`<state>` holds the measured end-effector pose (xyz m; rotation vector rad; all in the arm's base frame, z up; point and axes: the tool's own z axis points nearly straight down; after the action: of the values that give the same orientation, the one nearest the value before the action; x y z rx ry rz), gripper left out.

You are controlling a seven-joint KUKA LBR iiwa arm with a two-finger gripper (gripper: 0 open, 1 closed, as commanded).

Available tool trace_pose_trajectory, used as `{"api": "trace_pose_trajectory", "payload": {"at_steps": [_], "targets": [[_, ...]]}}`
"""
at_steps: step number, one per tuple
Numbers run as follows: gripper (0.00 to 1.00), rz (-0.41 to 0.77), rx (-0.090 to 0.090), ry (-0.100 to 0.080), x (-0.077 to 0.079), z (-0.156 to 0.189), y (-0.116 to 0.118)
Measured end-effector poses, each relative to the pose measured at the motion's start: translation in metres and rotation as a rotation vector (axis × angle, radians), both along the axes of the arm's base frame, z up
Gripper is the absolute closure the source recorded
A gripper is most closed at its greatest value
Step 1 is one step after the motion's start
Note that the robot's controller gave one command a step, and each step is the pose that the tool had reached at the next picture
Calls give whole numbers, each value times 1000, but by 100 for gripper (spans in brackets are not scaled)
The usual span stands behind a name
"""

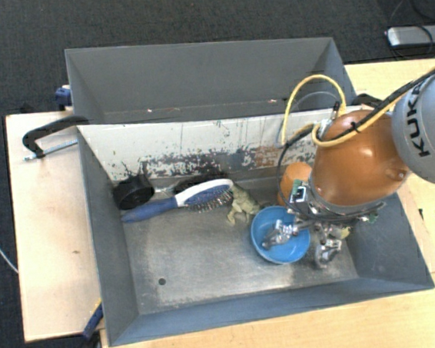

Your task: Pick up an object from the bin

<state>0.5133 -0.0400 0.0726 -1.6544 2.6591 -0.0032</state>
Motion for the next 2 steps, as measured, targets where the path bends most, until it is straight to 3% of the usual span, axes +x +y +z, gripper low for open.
{"api": "trace_pose_trajectory", "payload": {"at_steps": [1, 2], "targets": [[100, -4, -6, -2, 1, 2, -3], [100, 232, -6, -4, 20, 166, -25]]}}
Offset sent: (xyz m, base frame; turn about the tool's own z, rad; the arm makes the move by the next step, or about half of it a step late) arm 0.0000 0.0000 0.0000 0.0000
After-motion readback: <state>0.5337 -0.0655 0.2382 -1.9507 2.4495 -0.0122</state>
